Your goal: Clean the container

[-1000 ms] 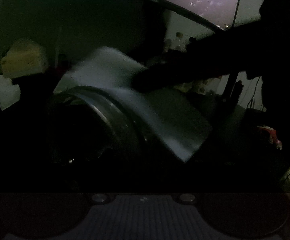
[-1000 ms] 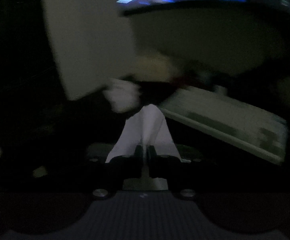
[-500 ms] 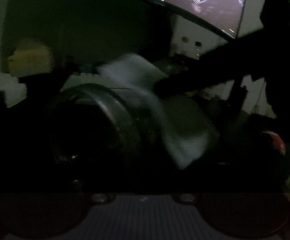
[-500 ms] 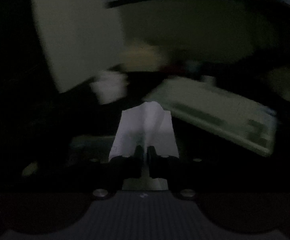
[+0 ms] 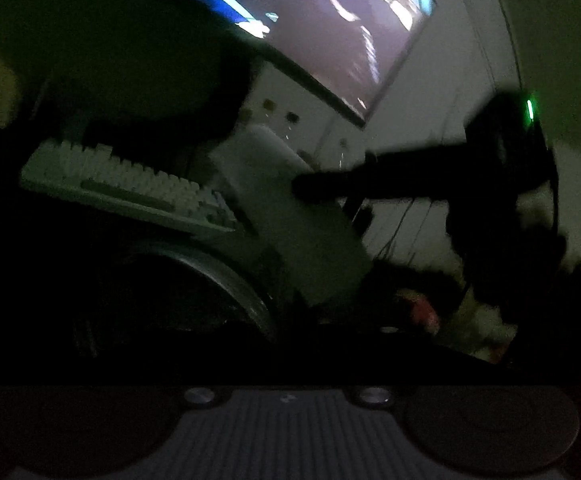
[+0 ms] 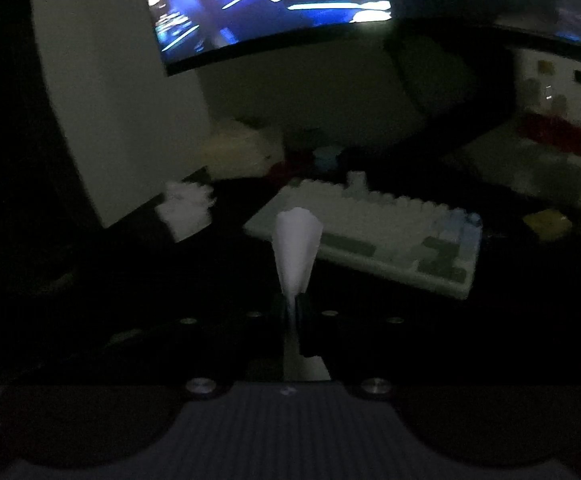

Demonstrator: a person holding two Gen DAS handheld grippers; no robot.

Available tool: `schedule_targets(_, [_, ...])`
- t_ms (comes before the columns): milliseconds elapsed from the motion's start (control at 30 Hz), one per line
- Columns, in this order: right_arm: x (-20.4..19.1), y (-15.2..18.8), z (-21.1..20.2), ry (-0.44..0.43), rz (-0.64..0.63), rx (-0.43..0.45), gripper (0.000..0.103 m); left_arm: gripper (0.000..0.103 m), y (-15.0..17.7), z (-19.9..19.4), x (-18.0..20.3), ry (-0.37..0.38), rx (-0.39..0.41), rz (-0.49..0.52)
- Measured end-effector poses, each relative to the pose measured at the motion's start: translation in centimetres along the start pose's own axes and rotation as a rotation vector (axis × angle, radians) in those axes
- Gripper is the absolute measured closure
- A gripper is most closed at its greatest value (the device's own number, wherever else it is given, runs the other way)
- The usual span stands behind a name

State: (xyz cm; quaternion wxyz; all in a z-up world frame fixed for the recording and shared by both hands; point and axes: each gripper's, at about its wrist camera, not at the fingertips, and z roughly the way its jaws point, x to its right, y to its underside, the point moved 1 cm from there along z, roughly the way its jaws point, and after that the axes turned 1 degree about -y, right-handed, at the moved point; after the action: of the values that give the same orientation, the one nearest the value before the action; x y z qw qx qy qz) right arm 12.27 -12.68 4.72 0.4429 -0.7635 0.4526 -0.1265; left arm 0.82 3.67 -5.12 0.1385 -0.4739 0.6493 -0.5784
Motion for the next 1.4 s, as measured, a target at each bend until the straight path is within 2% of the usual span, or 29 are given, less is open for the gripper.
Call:
schedule_targets(100, [-1.3, 0.7, 1.0, -0.024, -0.020, -0.031, 0.095, 0.087, 0.9, 0.1, 2.3, -0.059, -0.028, 0.117])
schedule_targets(133, [-1.8, 1.0, 1.5, -0.018, -0.034, -0.042, 0.095, 0.080, 1.1, 0.3, 2.6, -0.071, -0.040, 0.135])
schedule_targets(267, [-4.1, 2.2, 2.5, -0.014, -0.066, -0.048, 0.095, 0.065, 1.9, 0.7, 2.2, -0.081, -0.069, 0.110])
schedule_targets(433, [-7.0, 3.3, 1.6, -0.194, -0.024, -0.036, 0.095, 0.062, 2.0, 0.7, 1.5, -0.090, -0.076, 0.100])
schedule_targets(533, [-7.2, 3.7, 1.0, -0.215, -0.027, -0.018, 0.095, 0.065, 1.9, 1.0, 1.0, -0.104, -0.081, 0.093])
schedule_targets(567, [-6.7, 3.8, 1.0, -0.211, -0.013, -0.014, 0.095, 0.065, 2.0, 1.0, 0.9, -0.108, -0.078, 0.089])
schedule_targets(700, [-3.1, 3.3, 1.0, -0.088, 0.077, 0.011, 0.096, 0.065, 1.9, 0.7, 0.1, -0.112, -0.067, 0.065])
schedule_targets(800, [-1.8, 2.7, 1.8, -0.093, 0.162, 0.010, 0.095, 0.065, 1.6, 0.7, -0.5, -0.113, -0.062, 0.052])
schedule_targets(900, [-4.9, 2.8, 2.2, -0.097, 0.022, 0.033, 0.095, 0.064, 1.4, 1.3, -0.7, -0.121, -0.059, 0.034])
schedule_targets(1033, [-7.4, 3.5, 1.8, -0.184, -0.050, 0.037, 0.095, 0.061, 1.2, 1.4, -0.5, -0.136, -0.068, 0.044])
schedule_targets(1100, [-6.3, 3.3, 2.0, -0.131, -0.043, 0.042, 0.096, 0.060, 1.2, 1.4, -0.5, -0.145, -0.071, 0.052])
schedule_targets(1267, [-1.5, 2.9, 2.8, 0.054, 0.077, 0.045, 0.095, 0.058, 0.8, 1.4, -0.6, -0.155, -0.087, 0.045])
schedule_targets(1400, [-2.6, 2.7, 2.9, 0.014, 0.061, 0.051, 0.094, 0.057, 0.2, 1.6, -0.7, -0.166, -0.112, 0.013])
